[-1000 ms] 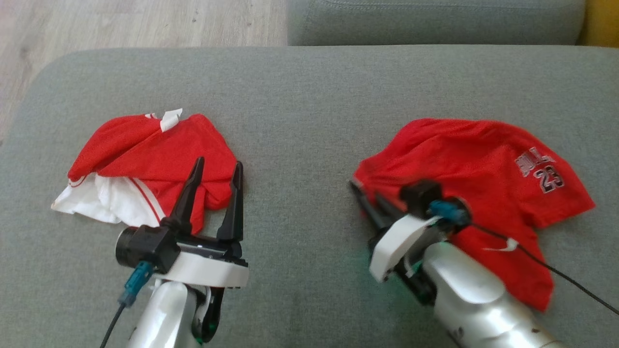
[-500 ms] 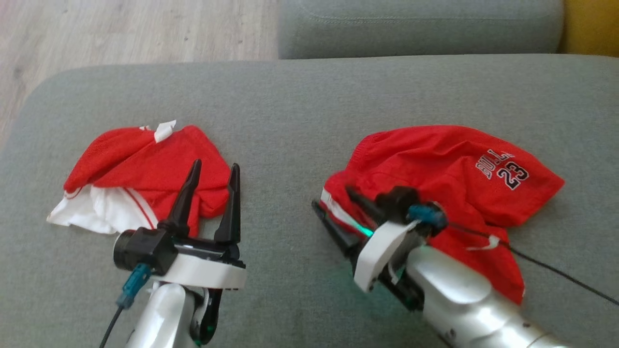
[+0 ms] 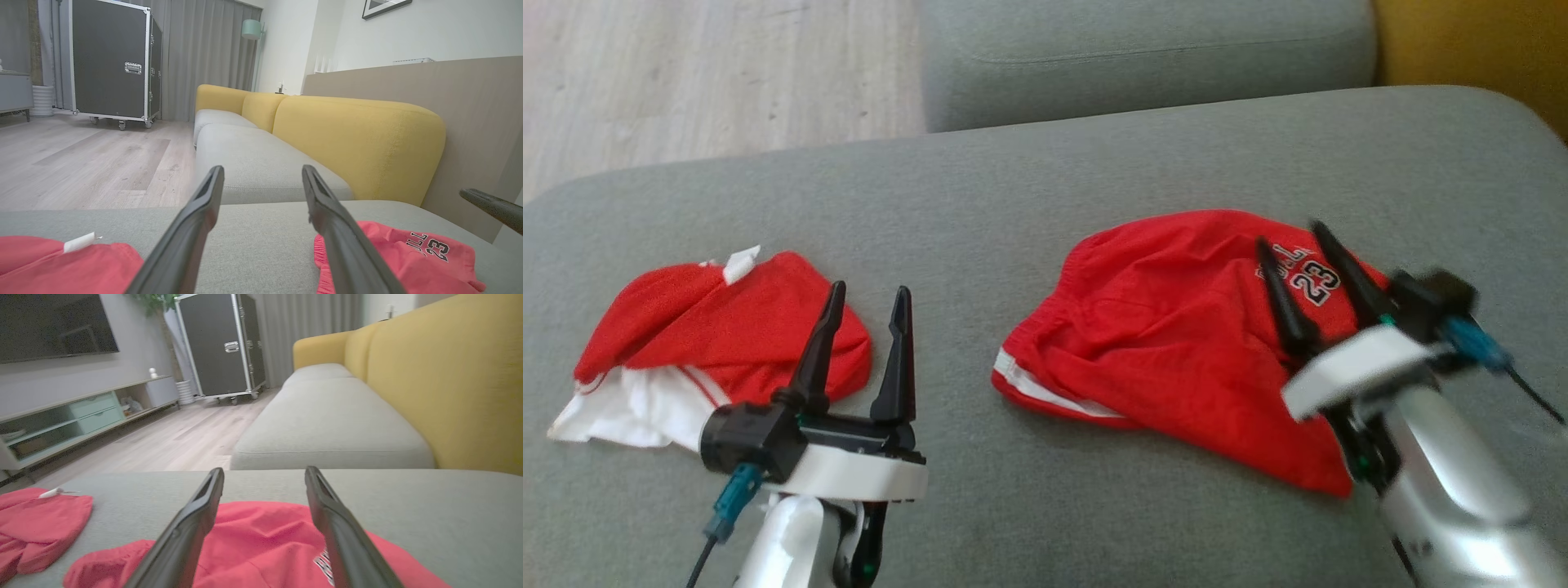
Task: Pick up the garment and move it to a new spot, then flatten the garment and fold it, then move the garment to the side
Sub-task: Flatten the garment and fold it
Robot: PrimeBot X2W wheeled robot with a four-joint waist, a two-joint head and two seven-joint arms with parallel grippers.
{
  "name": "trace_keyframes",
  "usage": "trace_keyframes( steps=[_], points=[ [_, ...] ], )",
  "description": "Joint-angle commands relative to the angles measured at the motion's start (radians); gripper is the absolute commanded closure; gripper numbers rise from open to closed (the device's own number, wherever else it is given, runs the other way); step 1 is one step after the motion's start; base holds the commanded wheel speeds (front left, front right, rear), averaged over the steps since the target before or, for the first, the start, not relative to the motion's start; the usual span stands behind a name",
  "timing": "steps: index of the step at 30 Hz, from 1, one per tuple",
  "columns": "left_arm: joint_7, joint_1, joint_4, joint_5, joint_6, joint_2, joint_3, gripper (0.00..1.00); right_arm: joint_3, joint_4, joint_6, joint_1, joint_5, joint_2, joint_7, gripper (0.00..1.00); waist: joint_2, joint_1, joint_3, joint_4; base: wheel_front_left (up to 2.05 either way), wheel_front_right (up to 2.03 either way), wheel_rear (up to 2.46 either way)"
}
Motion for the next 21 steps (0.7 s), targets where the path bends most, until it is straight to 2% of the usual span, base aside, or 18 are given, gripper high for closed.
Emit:
trace_keyframes(
  steps=[1, 5, 11, 16, 21],
  points=[
    [-0.005, -0.027, -0.041, -0.001, 0.003, 0.004, 0.037, 0.0, -0.016, -0.045, 0.002, 0.016, -0.02, 0.022, -0.011, 0.0, 0.0, 0.0001, -0.001, -0.011, 0.0, 0.0, 0.0],
    [-0.005, -0.03, -0.044, -0.002, 0.002, 0.004, 0.031, 0.0, -0.126, -0.091, 0.002, 0.102, -0.101, 0.069, -0.011, 0.0, 0.0, 0.0001, 0.009, -0.022, 0.0, 0.0, 0.0],
    [-0.005, -0.051, -0.042, 0.003, -0.002, 0.004, 0.019, 0.0, -0.201, -0.105, 0.002, 0.117, -0.197, 0.101, -0.01, 0.0, 0.0, 0.0001, 0.041, -0.01, 0.0, 0.0, 0.0],
    [-0.005, -0.071, -0.034, 0.004, -0.005, 0.004, 0.007, 0.0, -0.225, -0.055, 0.002, 0.052, -0.28, 0.093, 0.044, 0.0, 0.0, 0.0001, 0.079, 0.021, 0.0, 0.0, 0.0],
    [-0.005, -0.092, -0.026, 0.001, -0.008, 0.004, -0.011, 0.0, -0.252, 0.055, 0.002, -0.05, -0.343, 0.068, 0.143, 0.0, 0.0, 0.0001, 0.114, 0.06, 0.0, 0.0, 0.0]
  ],
)
